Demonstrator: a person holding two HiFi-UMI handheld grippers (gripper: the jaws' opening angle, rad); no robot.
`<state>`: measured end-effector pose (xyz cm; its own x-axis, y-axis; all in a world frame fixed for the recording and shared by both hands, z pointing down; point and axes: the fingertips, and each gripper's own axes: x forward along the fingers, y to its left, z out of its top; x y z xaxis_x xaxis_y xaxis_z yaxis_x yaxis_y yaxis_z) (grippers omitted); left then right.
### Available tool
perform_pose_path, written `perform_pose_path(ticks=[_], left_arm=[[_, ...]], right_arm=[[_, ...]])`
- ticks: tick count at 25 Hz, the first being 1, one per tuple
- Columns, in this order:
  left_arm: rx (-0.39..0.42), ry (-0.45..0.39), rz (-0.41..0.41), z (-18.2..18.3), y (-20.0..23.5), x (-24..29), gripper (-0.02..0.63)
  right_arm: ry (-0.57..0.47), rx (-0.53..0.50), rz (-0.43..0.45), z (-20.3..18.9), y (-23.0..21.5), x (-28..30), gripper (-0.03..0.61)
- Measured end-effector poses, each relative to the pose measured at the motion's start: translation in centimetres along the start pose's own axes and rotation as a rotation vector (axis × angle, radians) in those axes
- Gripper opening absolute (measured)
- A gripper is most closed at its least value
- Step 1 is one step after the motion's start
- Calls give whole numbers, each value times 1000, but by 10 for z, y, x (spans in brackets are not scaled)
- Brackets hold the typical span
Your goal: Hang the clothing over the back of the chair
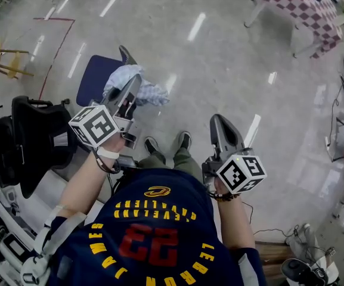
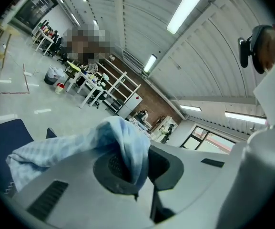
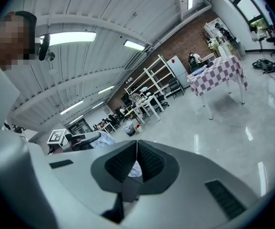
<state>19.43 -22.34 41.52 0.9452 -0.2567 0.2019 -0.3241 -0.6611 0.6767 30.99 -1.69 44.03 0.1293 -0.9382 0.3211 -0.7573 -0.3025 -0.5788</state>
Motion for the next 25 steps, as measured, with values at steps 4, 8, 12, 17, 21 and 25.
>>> perform_pose_path(ticks=[4, 8, 12, 17, 21, 25], left_arm=[[2, 95, -5, -44, 7, 17, 21], [4, 188, 19, -86, 23, 33, 21], [-2, 257, 63, -123, 43, 45, 21], [11, 329, 113, -164, 75, 49, 21], [25, 383, 167, -194, 105, 50, 21], [-16, 442, 222, -224, 140, 46, 21]], right_arm=[[-15, 21, -41, -6, -12, -13, 9], [-27, 34, -71, -7, -20, -22, 9], [-34, 47, -100, -6, -29, -32, 9], [-48, 63, -136, -12, -37, -43, 9], [-44, 77, -168, -18, -44, -50, 9], [-34, 90, -184, -26, -48, -53, 9]])
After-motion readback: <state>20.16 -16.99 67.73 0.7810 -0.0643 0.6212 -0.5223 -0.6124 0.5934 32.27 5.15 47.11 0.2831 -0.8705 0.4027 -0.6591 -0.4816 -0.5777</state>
